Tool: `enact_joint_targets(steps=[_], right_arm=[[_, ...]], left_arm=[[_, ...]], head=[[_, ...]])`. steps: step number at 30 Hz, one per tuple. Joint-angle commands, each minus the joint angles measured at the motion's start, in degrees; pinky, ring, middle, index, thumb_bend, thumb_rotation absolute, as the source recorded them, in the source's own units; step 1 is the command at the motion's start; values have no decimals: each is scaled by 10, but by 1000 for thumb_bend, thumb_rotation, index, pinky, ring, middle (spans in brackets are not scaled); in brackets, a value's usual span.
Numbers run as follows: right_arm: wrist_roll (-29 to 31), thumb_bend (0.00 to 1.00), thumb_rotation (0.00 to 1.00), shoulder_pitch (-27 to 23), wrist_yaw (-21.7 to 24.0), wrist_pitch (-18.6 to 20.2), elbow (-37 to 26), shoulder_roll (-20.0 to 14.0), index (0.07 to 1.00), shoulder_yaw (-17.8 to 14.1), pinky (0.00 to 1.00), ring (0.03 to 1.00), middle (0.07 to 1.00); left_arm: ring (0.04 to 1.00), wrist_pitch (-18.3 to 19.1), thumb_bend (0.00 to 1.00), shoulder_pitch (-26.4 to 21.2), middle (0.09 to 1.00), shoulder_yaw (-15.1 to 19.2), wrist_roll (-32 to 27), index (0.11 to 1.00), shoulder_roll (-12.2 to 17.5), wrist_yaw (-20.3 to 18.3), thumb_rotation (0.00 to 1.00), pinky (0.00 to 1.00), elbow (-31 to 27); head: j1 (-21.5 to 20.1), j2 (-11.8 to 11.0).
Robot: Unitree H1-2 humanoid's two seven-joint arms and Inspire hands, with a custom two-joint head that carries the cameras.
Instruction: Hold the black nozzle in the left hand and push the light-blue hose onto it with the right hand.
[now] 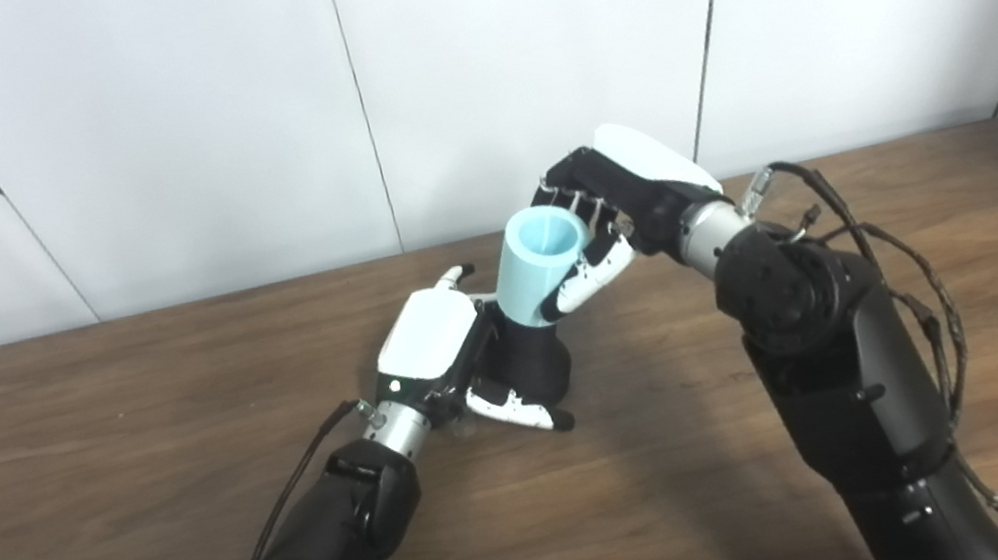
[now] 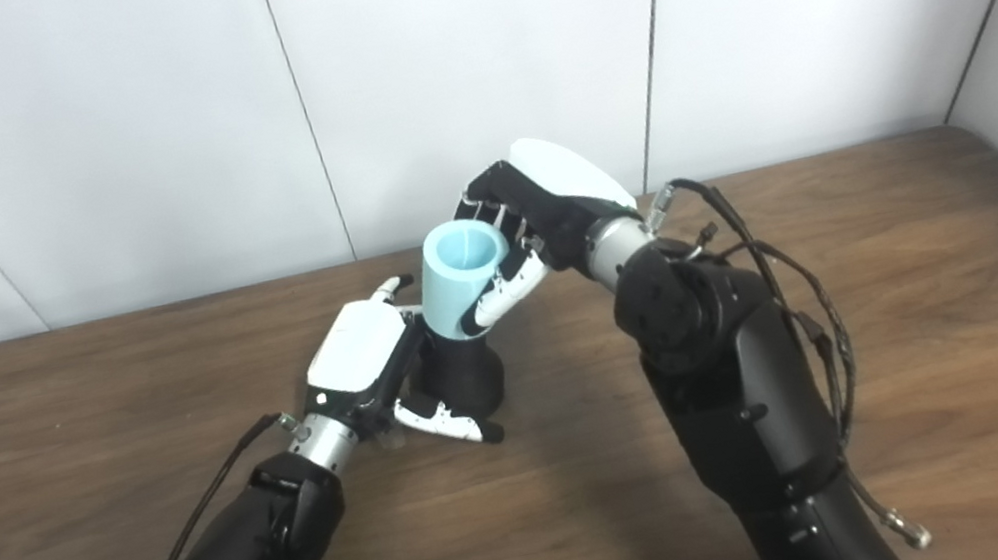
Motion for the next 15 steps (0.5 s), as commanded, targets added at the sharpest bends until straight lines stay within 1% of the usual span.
enact_joint_targets(steps=[1,4,8,11,13,15], right_arm=[[-35,517,0,-68,87,4,-61,9,451,-3,322,465,525],[-48,516,0,-69,97,4,-64,15,446,-5,339,471,530],[-57,517,0,-67,100,4,-65,17,449,-1,331,470,527],[-61,517,0,-68,99,4,-65,16,449,10,335,465,526],[-68,515,0,-69,104,4,-66,17,437,16,366,479,530],[-69,515,0,-68,105,4,-67,17,436,18,368,480,530]], left_arm=[[459,5,499,234,410,-19,-36,526,-50,33,0,924,139],[459,3,498,234,406,-18,-37,524,-51,34,0,923,140],[460,1,499,234,409,-19,-35,525,-50,37,0,905,142],[460,-1,498,234,406,-19,-34,524,-50,42,0,904,143],[459,-1,498,234,405,-21,-33,524,-50,44,0,899,143],[459,1,498,234,402,-21,-32,522,-50,43,0,900,143]], head=[[0,1],[0,1],[-2,2],[-2,2],[-2,1],[-2,1]])
